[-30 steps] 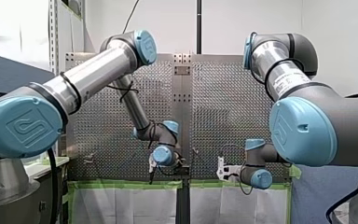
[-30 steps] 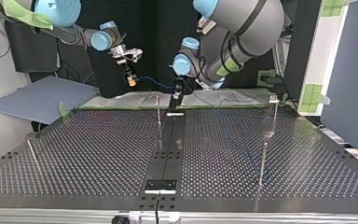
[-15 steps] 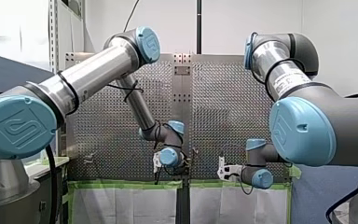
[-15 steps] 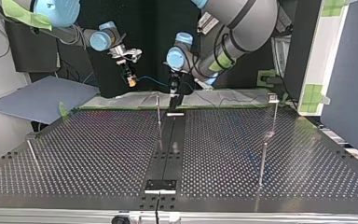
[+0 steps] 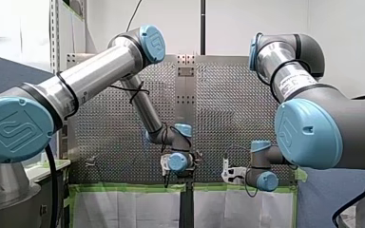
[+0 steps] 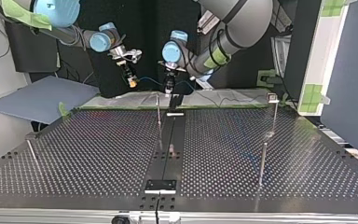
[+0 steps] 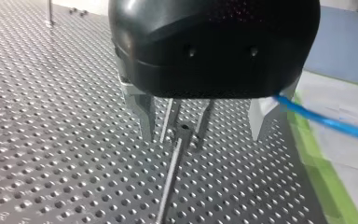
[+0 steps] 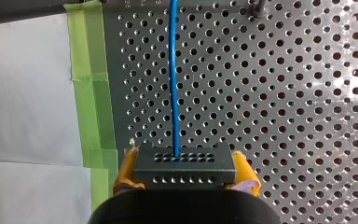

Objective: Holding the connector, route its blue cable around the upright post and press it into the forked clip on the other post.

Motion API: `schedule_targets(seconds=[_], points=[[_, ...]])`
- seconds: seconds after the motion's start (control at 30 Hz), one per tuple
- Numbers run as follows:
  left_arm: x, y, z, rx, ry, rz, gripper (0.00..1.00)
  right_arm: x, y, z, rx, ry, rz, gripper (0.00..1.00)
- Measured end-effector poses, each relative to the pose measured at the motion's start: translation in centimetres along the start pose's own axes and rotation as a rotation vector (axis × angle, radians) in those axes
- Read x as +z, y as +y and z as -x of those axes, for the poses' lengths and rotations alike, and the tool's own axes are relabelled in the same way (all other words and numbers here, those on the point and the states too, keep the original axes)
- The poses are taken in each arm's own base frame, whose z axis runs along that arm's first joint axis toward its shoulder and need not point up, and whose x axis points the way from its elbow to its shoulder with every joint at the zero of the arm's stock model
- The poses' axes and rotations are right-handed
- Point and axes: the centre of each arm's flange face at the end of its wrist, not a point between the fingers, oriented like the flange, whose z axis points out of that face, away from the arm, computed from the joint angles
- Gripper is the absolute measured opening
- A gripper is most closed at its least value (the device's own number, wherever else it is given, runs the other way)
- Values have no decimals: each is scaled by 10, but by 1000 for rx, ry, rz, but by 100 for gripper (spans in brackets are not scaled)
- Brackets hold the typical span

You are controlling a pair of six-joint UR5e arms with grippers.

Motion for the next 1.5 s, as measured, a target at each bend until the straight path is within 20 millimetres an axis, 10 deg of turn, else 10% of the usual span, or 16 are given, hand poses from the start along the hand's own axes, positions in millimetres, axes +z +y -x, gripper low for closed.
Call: schedule_targets(seconds=[1.3,1.5], points=[[-1,15,-14,66,-21,128,99,21,11,-15,-16,18,7,0],[1,12,-13,79,-35,118,56,22,11,-15,-16,16,6,0]])
